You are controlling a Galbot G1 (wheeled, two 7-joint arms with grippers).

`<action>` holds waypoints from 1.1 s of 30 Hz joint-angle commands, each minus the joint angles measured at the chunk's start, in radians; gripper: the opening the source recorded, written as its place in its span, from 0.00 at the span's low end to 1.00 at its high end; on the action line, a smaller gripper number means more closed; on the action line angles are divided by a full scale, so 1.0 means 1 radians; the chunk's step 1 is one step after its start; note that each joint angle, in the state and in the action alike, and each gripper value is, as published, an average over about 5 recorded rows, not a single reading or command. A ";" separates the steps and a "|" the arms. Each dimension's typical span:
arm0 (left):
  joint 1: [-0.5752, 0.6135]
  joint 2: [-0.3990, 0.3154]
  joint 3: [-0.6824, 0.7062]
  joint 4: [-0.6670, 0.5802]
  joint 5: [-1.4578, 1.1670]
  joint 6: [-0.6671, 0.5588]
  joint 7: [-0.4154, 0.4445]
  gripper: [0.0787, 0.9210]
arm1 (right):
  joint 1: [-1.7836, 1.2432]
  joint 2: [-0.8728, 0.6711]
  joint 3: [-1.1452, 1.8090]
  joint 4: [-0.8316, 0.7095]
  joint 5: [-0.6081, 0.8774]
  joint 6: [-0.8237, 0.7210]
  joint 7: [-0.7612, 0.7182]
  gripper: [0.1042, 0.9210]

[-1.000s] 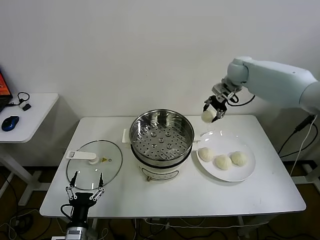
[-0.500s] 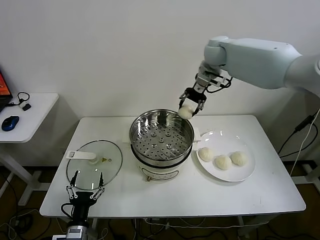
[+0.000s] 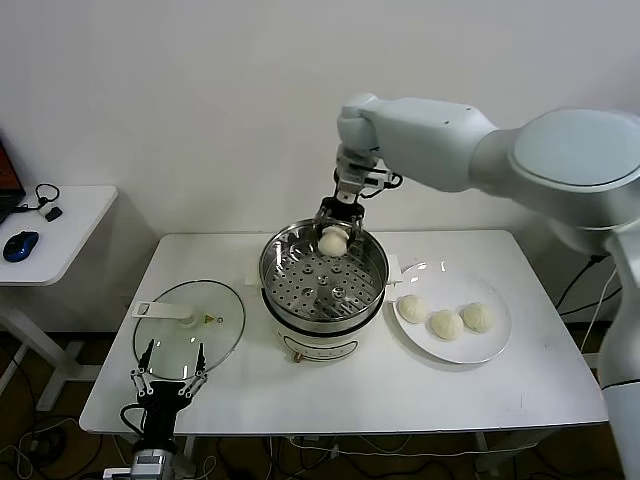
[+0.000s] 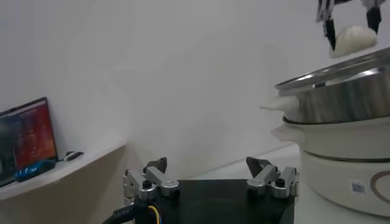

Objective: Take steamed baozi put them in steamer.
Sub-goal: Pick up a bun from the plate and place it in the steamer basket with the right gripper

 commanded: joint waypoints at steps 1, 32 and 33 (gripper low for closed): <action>-0.001 -0.049 -0.002 0.002 -0.001 -0.002 0.000 0.88 | -0.111 0.080 0.051 -0.155 -0.107 0.049 -0.003 0.64; 0.000 -0.049 0.001 0.000 0.003 -0.004 -0.003 0.88 | -0.043 0.024 0.019 -0.131 0.097 0.049 -0.016 0.88; 0.001 -0.049 0.002 -0.003 0.003 -0.004 -0.002 0.88 | -0.020 0.013 -0.005 -0.119 0.136 0.049 -0.028 0.88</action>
